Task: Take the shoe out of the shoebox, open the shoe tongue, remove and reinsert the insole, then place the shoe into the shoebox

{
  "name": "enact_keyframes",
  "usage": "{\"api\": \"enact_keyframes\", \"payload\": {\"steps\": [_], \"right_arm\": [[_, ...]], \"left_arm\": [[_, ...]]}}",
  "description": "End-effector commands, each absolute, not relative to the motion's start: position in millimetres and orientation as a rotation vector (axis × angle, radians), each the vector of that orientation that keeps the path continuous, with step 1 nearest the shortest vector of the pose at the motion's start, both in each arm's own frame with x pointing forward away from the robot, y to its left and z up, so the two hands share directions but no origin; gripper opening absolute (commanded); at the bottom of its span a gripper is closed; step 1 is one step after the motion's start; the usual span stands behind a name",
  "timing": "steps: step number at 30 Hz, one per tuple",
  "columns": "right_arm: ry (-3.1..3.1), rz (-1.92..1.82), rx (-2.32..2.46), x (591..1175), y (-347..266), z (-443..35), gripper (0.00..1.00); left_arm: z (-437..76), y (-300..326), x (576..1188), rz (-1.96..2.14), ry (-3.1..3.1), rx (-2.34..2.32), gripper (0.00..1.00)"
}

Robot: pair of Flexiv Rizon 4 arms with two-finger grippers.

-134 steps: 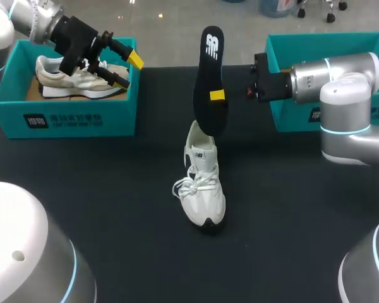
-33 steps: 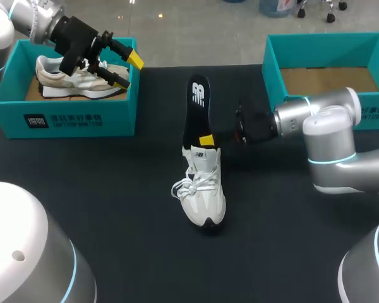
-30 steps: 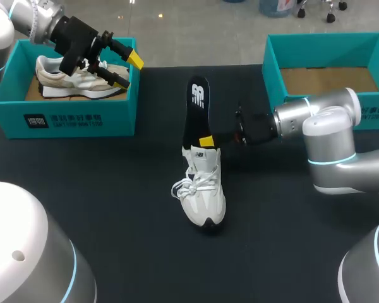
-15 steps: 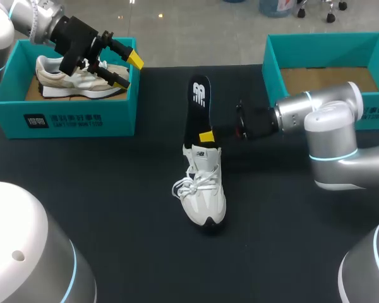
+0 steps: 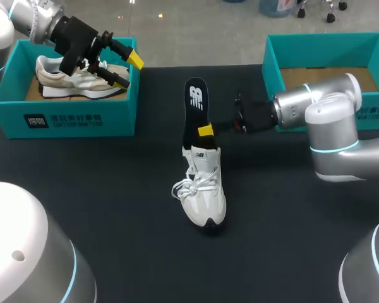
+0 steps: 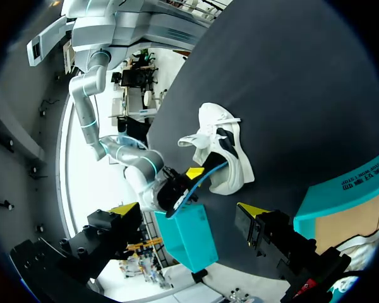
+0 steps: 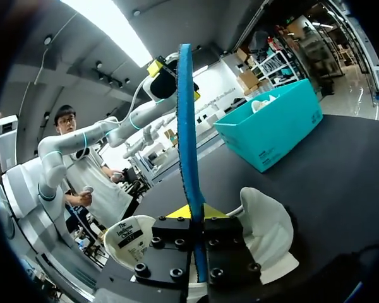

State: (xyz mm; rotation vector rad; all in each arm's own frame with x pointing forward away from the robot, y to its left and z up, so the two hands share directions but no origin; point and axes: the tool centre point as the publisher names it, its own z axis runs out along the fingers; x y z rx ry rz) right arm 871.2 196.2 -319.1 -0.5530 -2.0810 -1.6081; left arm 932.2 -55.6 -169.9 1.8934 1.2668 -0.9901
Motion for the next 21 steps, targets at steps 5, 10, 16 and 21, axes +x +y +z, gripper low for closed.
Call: {"api": "enact_keyframes", "payload": {"steps": [5,10,16,21], "right_arm": [[-2.067,-1.546,-0.566,871,195,-341,0.00],[-2.086,-1.501,-0.593,860,196,-353,0.00],[-2.069,-1.499,-0.610,848,198,-355,0.00],[-2.088,-1.519,-0.601,851,198,-347,0.17]], "left_arm": [[-169,-55,932,-0.988,1.268,1.897,1.00],[-169,-55,932,-0.988,1.268,1.897,1.00],[-169,-55,932,-0.988,1.268,1.897,1.00],[-169,-55,932,-0.988,1.268,1.897,1.00]]}}
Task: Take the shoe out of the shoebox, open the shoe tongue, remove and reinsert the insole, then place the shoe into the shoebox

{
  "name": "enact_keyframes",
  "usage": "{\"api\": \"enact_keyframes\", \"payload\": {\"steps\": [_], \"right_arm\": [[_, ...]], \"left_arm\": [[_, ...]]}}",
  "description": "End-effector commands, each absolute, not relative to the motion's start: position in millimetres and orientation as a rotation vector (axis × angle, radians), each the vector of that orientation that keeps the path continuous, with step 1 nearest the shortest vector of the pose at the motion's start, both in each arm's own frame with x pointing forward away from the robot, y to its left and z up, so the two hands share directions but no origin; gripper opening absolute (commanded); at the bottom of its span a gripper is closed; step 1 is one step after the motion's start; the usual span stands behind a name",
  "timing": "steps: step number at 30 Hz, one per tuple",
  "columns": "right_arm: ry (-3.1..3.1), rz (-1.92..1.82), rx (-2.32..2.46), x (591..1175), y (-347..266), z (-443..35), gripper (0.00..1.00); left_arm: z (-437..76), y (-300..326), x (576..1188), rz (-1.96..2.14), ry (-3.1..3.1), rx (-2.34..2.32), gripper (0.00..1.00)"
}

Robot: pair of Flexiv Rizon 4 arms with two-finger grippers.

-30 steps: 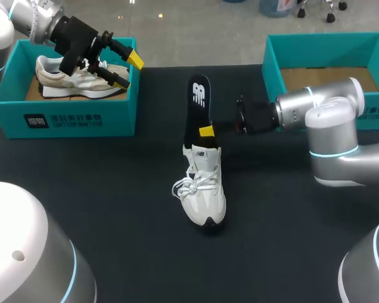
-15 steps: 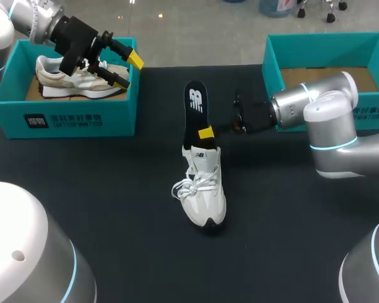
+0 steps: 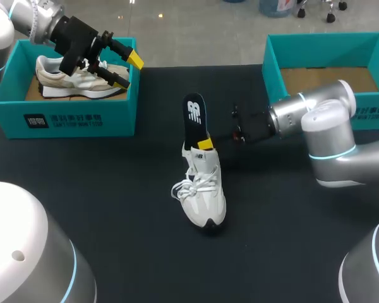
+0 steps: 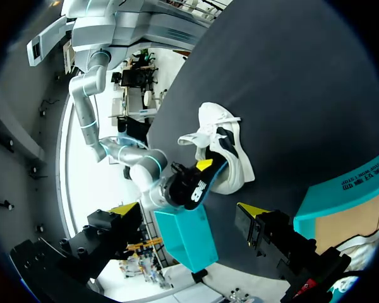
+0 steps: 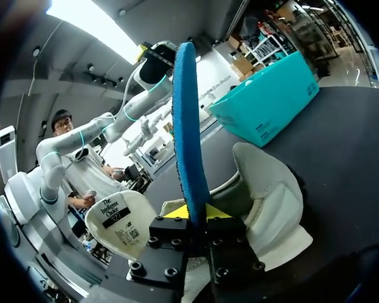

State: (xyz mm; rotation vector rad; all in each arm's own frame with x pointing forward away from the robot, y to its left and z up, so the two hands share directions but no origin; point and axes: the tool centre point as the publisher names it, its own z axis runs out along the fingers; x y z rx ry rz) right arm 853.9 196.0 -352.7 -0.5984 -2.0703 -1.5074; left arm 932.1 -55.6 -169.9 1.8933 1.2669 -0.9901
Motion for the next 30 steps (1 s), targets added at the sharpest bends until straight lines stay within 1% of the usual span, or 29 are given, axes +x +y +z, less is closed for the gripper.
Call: {"api": "enact_keyframes", "payload": {"steps": [1,8,14,16,17,18,30], "right_arm": [[-2.096,-1.525,-0.594,851,200,-343,0.18],[-2.125,-1.550,-0.557,860,202,-325,0.23],[-2.133,-1.561,-0.541,869,204,-321,0.23],[-2.134,-1.562,-0.536,871,206,-321,0.20],[-2.130,-1.562,-0.534,873,206,-322,0.13],[-2.127,-1.561,-0.535,874,206,-324,0.00],[-2.091,-1.485,-0.605,854,201,-354,0.00]], "left_arm": [[-169,-55,932,-0.988,1.268,1.897,1.00],[-169,-55,932,-0.988,1.268,1.897,1.00],[-169,-55,932,-0.988,1.268,1.897,1.00],[-169,-55,932,-0.988,1.268,1.897,1.00],[-169,-55,932,-0.988,1.268,1.897,1.00],[-169,-55,932,-0.988,1.268,1.897,1.00],[-169,-55,932,-0.988,1.268,1.897,1.00]]}}
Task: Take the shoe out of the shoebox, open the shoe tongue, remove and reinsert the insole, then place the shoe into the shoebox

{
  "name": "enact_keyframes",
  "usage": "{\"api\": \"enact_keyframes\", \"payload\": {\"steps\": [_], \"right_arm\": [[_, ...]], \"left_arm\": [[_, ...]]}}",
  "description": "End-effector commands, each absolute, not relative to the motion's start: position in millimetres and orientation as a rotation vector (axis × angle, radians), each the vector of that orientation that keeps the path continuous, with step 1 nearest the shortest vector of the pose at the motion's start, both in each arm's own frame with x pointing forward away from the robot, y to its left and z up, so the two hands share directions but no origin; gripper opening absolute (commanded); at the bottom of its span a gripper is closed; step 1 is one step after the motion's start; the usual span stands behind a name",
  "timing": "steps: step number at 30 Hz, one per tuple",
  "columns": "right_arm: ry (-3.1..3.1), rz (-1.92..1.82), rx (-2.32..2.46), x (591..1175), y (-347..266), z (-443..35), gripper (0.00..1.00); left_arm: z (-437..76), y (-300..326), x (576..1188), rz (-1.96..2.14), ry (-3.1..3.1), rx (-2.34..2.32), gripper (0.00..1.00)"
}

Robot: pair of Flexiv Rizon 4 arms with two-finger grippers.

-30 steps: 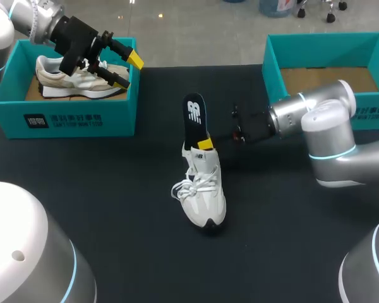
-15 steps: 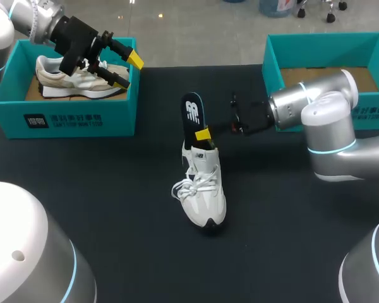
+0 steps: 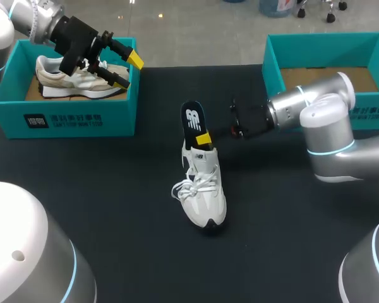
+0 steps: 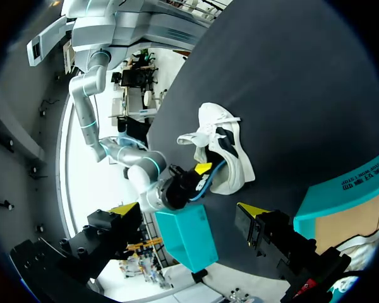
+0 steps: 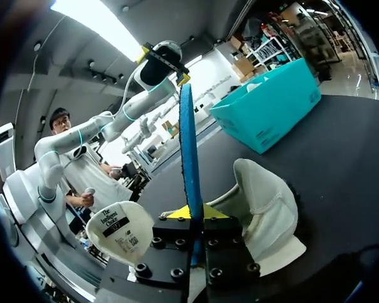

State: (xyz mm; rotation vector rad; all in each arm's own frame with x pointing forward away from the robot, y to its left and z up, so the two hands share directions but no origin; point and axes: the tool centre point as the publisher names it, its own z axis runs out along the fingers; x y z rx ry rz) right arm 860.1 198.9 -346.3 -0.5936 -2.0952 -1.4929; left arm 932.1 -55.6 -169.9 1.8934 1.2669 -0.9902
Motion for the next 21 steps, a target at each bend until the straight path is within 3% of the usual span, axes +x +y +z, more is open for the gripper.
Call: {"api": "enact_keyframes", "payload": {"steps": [1,4,5,6,14,21], "right_arm": [[-2.089,-1.482,-0.609,851,202,-355,0.00],[-2.083,-1.474,-0.619,848,201,-359,0.00],[-2.082,-1.474,-0.621,848,201,-359,0.07],[-2.082,-1.475,-0.622,847,201,-358,0.28],[-2.131,-1.512,-0.582,859,203,-333,0.35],[-2.149,-1.523,-0.551,870,207,-323,0.33]], "left_arm": [[-169,-55,932,-0.988,1.268,1.897,1.00],[-169,-55,932,-0.988,1.268,1.897,1.00],[-169,-55,932,-0.988,1.268,1.897,1.00],[-169,-55,932,-0.988,1.268,1.897,1.00],[-169,-55,932,-0.988,1.268,1.897,1.00],[-169,-55,932,-0.988,1.268,1.897,1.00]]}}
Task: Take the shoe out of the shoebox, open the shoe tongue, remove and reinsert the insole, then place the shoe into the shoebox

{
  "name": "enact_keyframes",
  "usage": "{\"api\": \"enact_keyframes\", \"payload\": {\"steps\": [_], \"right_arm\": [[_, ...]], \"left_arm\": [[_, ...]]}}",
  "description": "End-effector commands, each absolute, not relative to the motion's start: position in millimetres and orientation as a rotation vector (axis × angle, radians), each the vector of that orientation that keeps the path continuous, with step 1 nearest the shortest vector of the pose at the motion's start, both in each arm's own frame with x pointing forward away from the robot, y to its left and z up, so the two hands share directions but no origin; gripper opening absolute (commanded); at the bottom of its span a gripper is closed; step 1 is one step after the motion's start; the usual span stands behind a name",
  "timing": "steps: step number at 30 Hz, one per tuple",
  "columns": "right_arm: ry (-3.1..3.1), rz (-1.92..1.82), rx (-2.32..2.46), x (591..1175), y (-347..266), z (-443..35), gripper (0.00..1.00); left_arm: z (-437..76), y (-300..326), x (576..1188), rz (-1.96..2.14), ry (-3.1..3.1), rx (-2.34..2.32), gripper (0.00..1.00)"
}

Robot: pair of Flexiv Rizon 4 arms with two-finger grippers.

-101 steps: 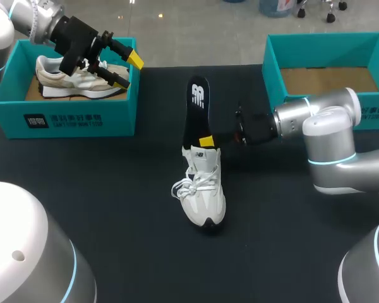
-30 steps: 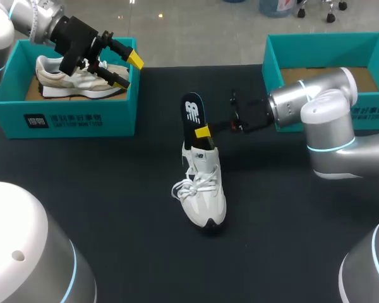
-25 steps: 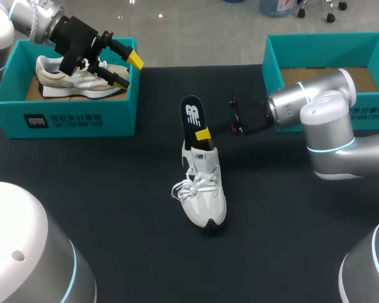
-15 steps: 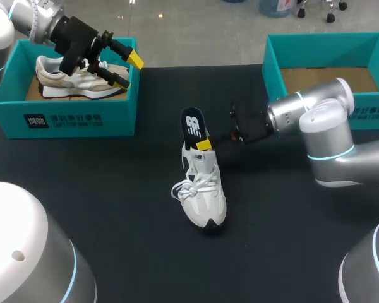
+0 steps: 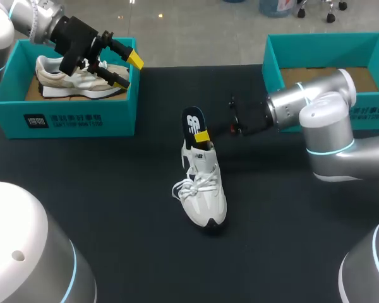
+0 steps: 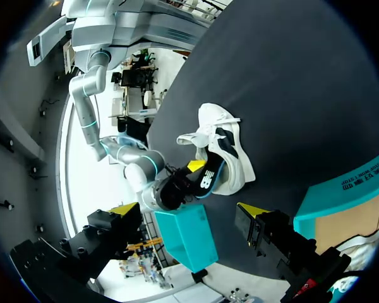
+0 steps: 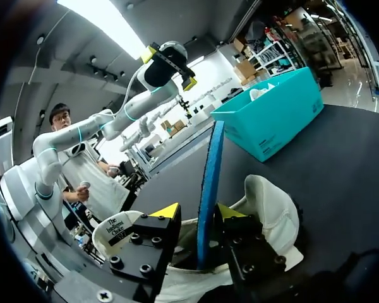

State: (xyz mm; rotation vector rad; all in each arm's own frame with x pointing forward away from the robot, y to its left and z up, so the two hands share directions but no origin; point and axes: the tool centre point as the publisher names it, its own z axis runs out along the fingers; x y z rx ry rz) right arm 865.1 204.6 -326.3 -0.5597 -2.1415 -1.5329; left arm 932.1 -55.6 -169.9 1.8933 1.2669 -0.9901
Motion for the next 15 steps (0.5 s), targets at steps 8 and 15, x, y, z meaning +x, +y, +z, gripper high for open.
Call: {"api": "enact_keyframes", "payload": {"steps": [8,15], "right_arm": [[-2.130,-1.507,-0.568,871,208,-335,0.00],[-2.111,-1.487,-0.610,858,203,-347,0.00]], "left_arm": [[-169,-55,932,-0.988,1.268,1.897,1.00],[-169,-55,932,-0.988,1.268,1.897,1.00]]}}
